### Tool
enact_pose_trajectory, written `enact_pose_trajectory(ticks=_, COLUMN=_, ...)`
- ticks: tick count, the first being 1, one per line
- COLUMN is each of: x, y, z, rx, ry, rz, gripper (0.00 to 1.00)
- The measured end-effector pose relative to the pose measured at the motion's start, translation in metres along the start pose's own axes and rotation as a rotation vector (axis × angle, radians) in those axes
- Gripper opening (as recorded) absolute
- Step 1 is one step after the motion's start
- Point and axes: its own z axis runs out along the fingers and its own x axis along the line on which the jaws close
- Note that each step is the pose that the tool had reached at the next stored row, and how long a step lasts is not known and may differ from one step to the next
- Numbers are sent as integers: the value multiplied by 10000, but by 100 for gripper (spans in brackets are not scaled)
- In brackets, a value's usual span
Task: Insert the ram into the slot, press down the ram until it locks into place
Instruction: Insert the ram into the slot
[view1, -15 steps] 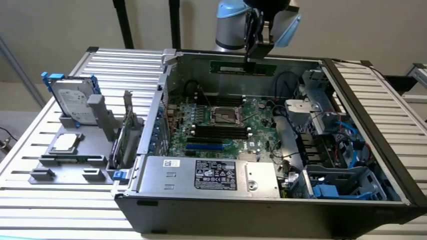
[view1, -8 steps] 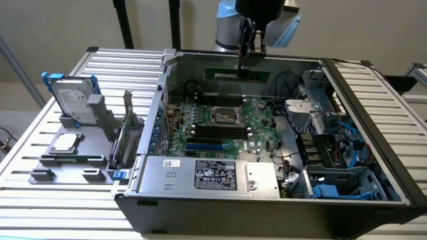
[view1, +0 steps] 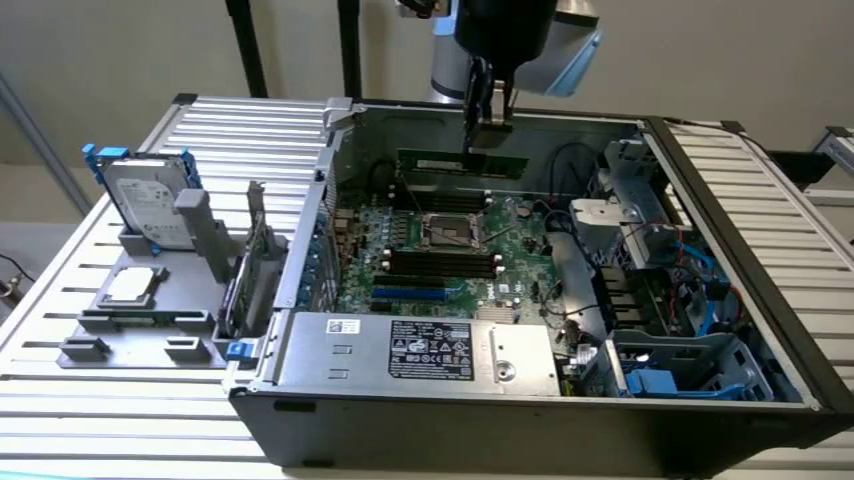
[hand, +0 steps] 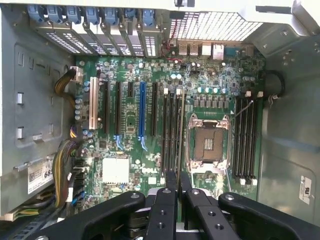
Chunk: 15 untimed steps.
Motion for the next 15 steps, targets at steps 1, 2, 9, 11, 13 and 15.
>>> enact_pose_trajectory(ticks=1, x=5, y=13, z=19, rx=0, ry=-1, rz=18, gripper=13)
enact_pose_trajectory(ticks=2, x=9, y=22, z=36, rx=0, ry=-1, rz=45, gripper=13)
enact_pose_trajectory(ticks=9, x=21, y=50, z=166, rx=2, ry=-5, rz=148, gripper=13)
enact_pose_trajectory(ticks=11, x=21, y=49, z=202, rx=2, ry=-4, rz=149, gripper=13)
enact_pose_trajectory(ticks=13, x=22, y=48, z=239, rx=2, ry=-6, rz=149, gripper=13)
enact_pose_trajectory(ticks=15, x=23, y=47, z=275, rx=2, ry=-4, rz=149, gripper=13)
